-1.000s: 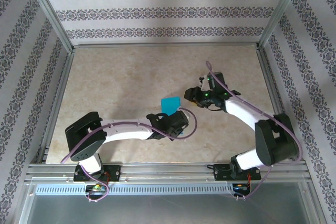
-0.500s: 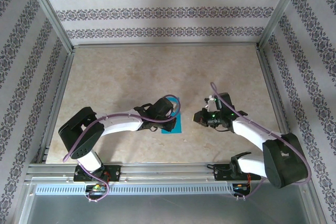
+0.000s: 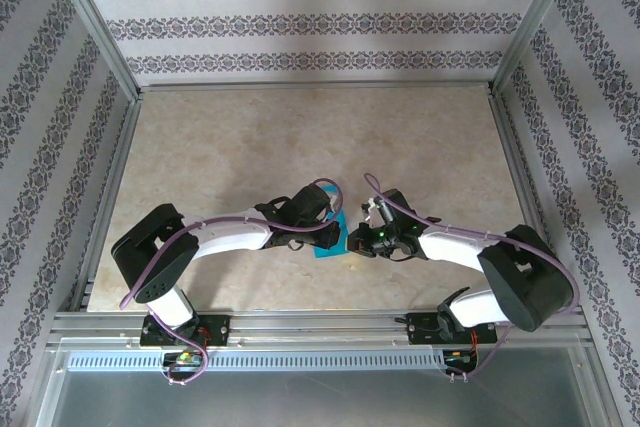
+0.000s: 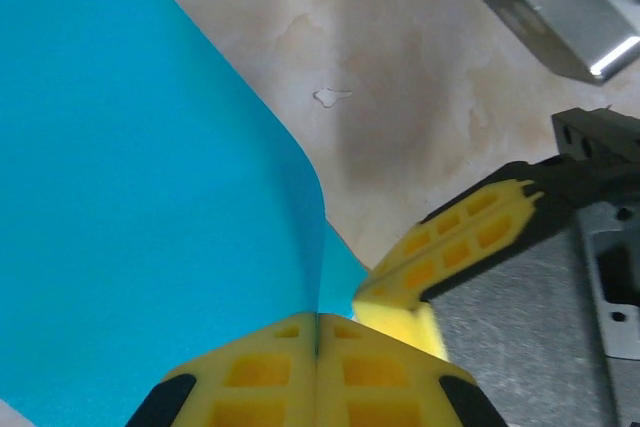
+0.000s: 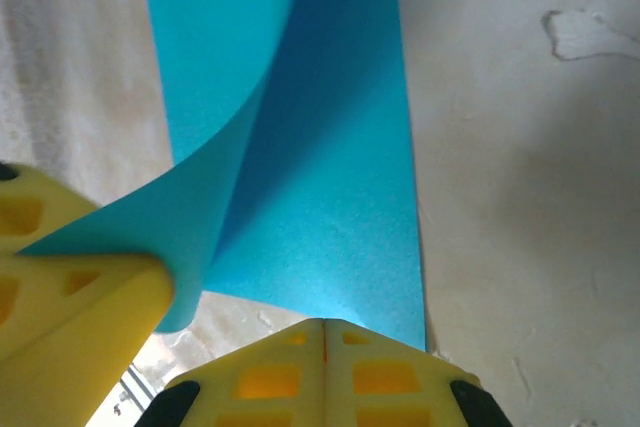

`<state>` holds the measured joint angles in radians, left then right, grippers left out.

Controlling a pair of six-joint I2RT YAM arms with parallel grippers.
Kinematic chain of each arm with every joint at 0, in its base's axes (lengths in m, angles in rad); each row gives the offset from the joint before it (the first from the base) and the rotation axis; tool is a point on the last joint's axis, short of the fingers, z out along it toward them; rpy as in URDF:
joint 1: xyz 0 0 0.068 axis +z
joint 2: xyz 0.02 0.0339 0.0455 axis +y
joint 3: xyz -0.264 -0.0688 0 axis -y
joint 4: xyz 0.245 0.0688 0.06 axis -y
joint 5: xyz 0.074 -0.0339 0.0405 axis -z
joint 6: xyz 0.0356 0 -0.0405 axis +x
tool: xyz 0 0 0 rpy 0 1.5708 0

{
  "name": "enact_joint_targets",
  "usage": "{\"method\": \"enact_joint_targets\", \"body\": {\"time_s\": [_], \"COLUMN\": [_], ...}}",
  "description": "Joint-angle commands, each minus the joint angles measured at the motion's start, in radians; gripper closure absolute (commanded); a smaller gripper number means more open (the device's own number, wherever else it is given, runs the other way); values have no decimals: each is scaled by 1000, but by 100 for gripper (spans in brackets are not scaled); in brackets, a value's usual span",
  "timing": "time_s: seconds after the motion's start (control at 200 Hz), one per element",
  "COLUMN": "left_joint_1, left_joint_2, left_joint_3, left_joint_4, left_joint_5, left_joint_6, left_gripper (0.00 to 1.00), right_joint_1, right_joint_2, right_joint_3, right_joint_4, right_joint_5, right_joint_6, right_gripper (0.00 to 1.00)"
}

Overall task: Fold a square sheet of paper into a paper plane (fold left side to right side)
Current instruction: Fold the triangle a second time at the center of the table.

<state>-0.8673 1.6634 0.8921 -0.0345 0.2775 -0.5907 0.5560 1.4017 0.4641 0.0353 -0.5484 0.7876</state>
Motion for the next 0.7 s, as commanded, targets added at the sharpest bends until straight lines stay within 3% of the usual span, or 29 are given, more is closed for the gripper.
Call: {"method": "enact_joint_targets", "body": {"time_s": [0.0, 0.695], "left_joint_1": [22, 117], "left_joint_2": [-2, -7], "left_joint_3": [-21, -95], "left_joint_4": [25, 48], "left_joint_5": [12, 84], "left_joint_6": [-29, -46], "left_gripper": [100, 100], "right_joint_1": [17, 32], "right_joint_2": [33, 126], "right_joint_3": [33, 76], "right_joint_4": [-2, -150], "right_joint_5": [38, 90], "right_joint_6": [12, -43], "right_gripper": [100, 100]}}
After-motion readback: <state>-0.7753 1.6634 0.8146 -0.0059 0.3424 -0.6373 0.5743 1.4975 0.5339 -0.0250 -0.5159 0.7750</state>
